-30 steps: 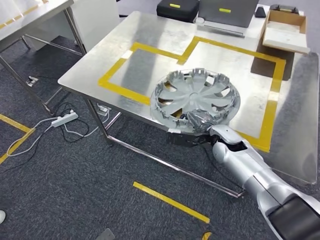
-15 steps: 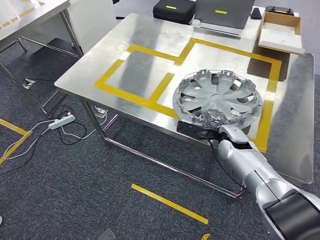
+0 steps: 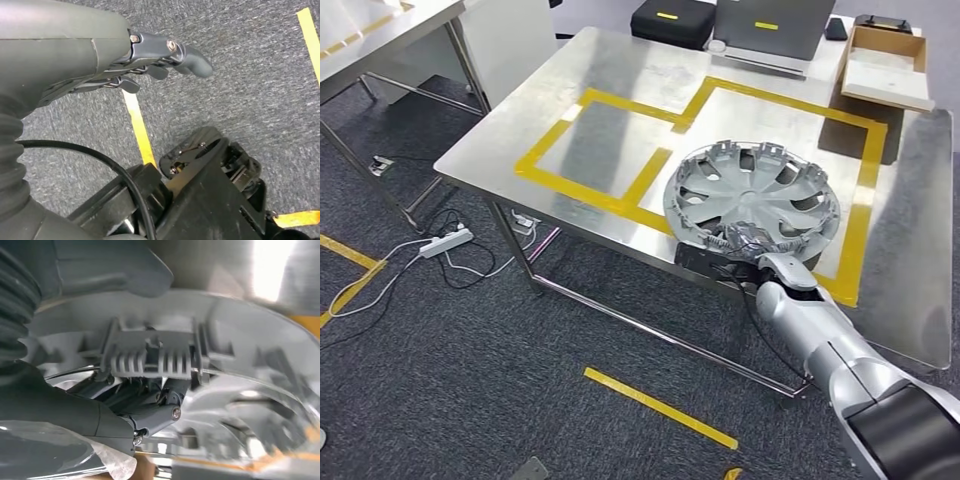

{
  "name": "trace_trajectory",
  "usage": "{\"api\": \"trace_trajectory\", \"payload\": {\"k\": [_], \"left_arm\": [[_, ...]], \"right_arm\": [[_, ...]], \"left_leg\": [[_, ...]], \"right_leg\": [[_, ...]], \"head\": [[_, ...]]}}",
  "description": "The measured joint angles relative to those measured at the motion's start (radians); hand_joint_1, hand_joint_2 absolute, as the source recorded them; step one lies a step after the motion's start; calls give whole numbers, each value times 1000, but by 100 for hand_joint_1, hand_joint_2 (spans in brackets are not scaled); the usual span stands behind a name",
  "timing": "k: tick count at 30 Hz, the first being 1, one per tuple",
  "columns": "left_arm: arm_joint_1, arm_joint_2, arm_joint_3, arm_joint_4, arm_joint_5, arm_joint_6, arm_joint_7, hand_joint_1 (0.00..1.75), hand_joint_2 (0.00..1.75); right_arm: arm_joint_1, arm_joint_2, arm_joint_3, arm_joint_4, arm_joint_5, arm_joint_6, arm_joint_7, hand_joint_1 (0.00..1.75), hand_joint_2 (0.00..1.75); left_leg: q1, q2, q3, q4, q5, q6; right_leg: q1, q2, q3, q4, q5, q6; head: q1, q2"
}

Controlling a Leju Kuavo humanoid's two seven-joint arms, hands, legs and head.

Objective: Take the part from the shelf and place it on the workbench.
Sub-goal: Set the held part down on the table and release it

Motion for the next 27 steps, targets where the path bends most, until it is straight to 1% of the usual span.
{"api": "trace_trajectory", "payload": {"k": [2,3,4,5,7,8,9,10,11,12,13,14,15,16,17,18,19,20,21,22,23,24,25,26,27], "left_arm": [[3,0,0,0,2,-1,-1,0,87],[4,1,0,0,3,3,-2,0,44],[6,1,0,0,5,9,-2,0,0],[6,1,0,0,8,18,0,0,0],[6,1,1,0,14,34,7,0,0],[6,1,1,0,16,41,13,0,0],[7,1,1,0,17,49,20,0,0],[7,1,1,0,18,58,25,0,0],[8,1,1,0,18,65,30,0,0],[9,1,1,0,18,71,31,0,0],[9,2,1,0,18,75,32,0,0],[9,2,1,0,18,77,32,0,0],[10,2,1,0,18,78,32,0,0],[11,2,1,0,19,79,32,0,0],[13,2,1,0,20,79,32,0,0],[15,3,1,0,20,79,32,0,0],[15,3,1,0,21,79,32,0,0],[15,2,1,0,22,79,32,0,0],[14,2,2,0,24,79,32,0,0],[13,1,2,0,25,79,32,0,0],[13,1,2,0,28,80,32,0,0],[14,1,2,0,30,82,32,0,0],[15,0,2,0,32,85,32,0,0],[16,0,2,0,35,88,32,0,0],[16,0,2,0,37,90,33,0,0]], "right_arm": [[11,-6,-7,2,1,-7,-12,0,0],[16,-10,-13,2,2,-14,-20,0,0],[19,-12,-18,1,4,-22,-28,0,0],[22,-14,-24,0,6,-30,-36,0,0],[31,-17,-36,-11,9,-41,-46,0,0],[40,-20,-44,-21,10,-44,-50,0,0],[49,-23,-53,-35,9,-46,-53,0,0],[57,-29,-63,-55,7,-48,-56,0,0],[64,-35,-75,-78,5,-51,-59,0,0],[67,-42,-87,-103,2,-54,-62,0,0],[69,-51,-99,-128,-1,-57,-65,0,0],[70,-59,-110,-152,-3,-58,-67,0,0],[73,-68,-119,-176,-5,-59,-68,0,0],[79,-78,-127,-201,-7,-60,-70,0,0],[86,-87,-133,-226,-7,-60,-71,0,0],[94,-96,-139,-250,-8,-60,-72,0,0],[100,-103,-144,-272,-8,-60,-73,0,0],[104,-110,-147,-294,-9,-60,-74,0,0],[108,-117,-150,-316,-10,-62,-76,0,0],[113,-123,-153,-336,-12,-65,-77,0,0],[120,-130,-156,-358,-14,-68,-78,0,0],[130,-137,-160,-379,-16,-72,-78,0,0],[140,-144,-164,-400,-18,-75,-78,0,0],[148,-151,-168,-422,-21,-77,-78,0,0],[155,-157,-173,-447,-25,-81,-79,0,0]], "left_leg": [[1,0,-2,0,1,-8],[2,0,-4,6,-5,-12],[3,0,-11,25,-20,-17],[4,0,-27,65,-45,-22],[7,1,-80,191,-106,-28],[7,1,-105,247,-125,-29],[8,1,-118,275,-127,-29],[8,1,-113,264,-110,-27],[8,1,-91,217,-79,-24],[8,1,-59,149,-44,-20],[6,1,-28,84,-21,-17],[5,1,-7,37,-9,-14],[4,0,4,11,-6,-13],[2,0,7,4,-10,-11],[1,0,6,0,-9,-7],[1,0,8,-4,-6,-1],[2,1,10,-9,-2,5],[3,1,11,-13,1,11],[4,1,12,-15,3,15],[3,1,12,-16,3,17],[2,1,12,-15,3,19],[2,1,12,-15,3,20],[1,1,12,-15,3,20],[1,0,12,-14,3,20],[1,0,12,-13,2,19]], "right_leg": [[2,1,3,-3,3,-10],[1,1,4,-4,5,-16],[0,1,6,-6,7,-22],[-2,1,7,-7,8,-27],[-1,2,8,-7,7,-32],[0,2,8,-7,7,-33],[0,2,9,-7,7,-33],[1,3,9,-7,7,-33],[1,3,10,-7,7,-33],[1,3,11,-7,6,-33],[2,3,10,-6,6,-31],[4,4,8,-6,6,-27],[5,4,6,-7,7,-23],[5,4,5,-8,8,-17],[4,4,5,-11,9,-11],[2,3,2,-9,6,-7],[1,3,-5,3,-5,-3],[1,3,-21,33,-26,0],[0,3,-45,85,-55,2],[1,3,-75,151,-87,3],[1,3,-104,215,-110,4],[1,3,-123,255,-118,4],[1,3,-126,259,-108,4],[1,3,-109,222,-81,3],[1,2,-77,157,-46,1]], "head": [[-2,0],[-3,0],[-5,0],[-7,0],[-10,0],[-10,0],[-10,0],[-10,0],[-10,0],[-10,0],[-10,0],[-10,0],[-9,0],[-9,0],[-8,0],[-8,0],[-8,0],[-7,0],[-6,0],[-5,0],[-5,0],[-5,0],[-5,0],[-5,0],[-5,0]]}}
